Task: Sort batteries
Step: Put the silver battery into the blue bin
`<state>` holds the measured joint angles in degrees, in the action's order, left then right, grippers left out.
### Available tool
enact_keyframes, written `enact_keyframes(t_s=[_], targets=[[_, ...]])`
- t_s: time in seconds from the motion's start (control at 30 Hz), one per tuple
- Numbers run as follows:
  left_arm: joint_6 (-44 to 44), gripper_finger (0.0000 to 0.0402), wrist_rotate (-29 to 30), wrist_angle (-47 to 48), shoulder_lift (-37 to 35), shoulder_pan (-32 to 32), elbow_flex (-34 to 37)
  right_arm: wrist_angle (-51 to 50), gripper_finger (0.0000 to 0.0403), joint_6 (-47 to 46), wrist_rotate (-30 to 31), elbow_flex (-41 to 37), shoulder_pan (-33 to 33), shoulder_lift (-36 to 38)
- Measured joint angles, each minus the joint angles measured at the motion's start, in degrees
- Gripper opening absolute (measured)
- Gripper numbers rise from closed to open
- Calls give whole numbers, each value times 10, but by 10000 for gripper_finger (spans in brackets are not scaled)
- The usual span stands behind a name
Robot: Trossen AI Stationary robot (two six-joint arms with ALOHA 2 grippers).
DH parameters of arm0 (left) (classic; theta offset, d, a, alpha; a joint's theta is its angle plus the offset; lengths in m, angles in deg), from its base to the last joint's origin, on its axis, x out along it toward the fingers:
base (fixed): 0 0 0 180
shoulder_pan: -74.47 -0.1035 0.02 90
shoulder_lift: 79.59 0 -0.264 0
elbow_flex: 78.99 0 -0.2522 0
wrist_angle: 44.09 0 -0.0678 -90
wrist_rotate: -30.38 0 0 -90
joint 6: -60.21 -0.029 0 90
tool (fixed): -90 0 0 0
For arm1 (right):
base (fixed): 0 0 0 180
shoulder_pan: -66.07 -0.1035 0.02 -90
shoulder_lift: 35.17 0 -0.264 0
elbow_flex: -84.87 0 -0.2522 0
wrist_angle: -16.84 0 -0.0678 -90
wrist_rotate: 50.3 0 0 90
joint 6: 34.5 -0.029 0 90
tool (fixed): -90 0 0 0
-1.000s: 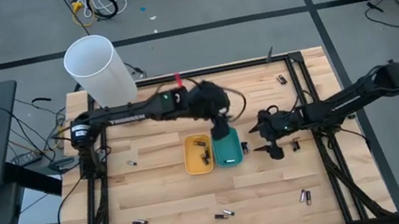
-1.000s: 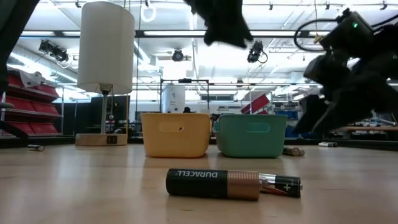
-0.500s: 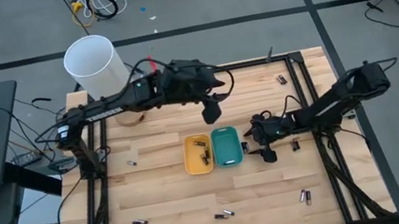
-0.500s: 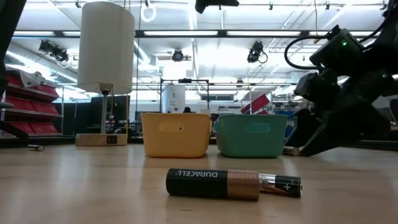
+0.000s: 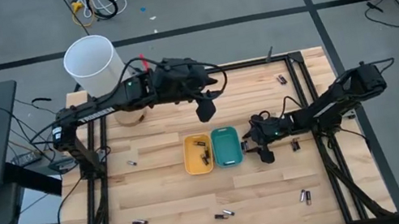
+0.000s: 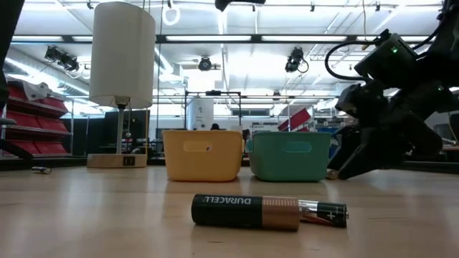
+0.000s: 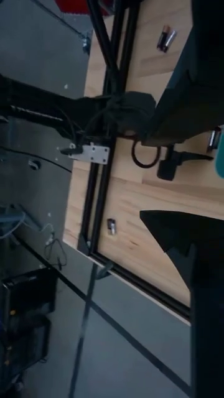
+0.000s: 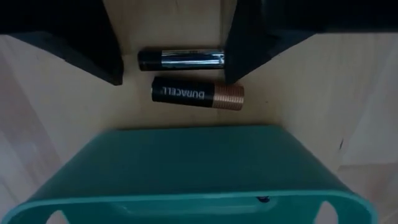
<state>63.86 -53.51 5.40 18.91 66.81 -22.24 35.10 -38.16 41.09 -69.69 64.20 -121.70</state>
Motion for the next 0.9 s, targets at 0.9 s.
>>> enact_keyframes(t_s=[0.9], targets=[[14,193,-43,187,0,-36,6,-167,196,-3,-21,32,4,145]])
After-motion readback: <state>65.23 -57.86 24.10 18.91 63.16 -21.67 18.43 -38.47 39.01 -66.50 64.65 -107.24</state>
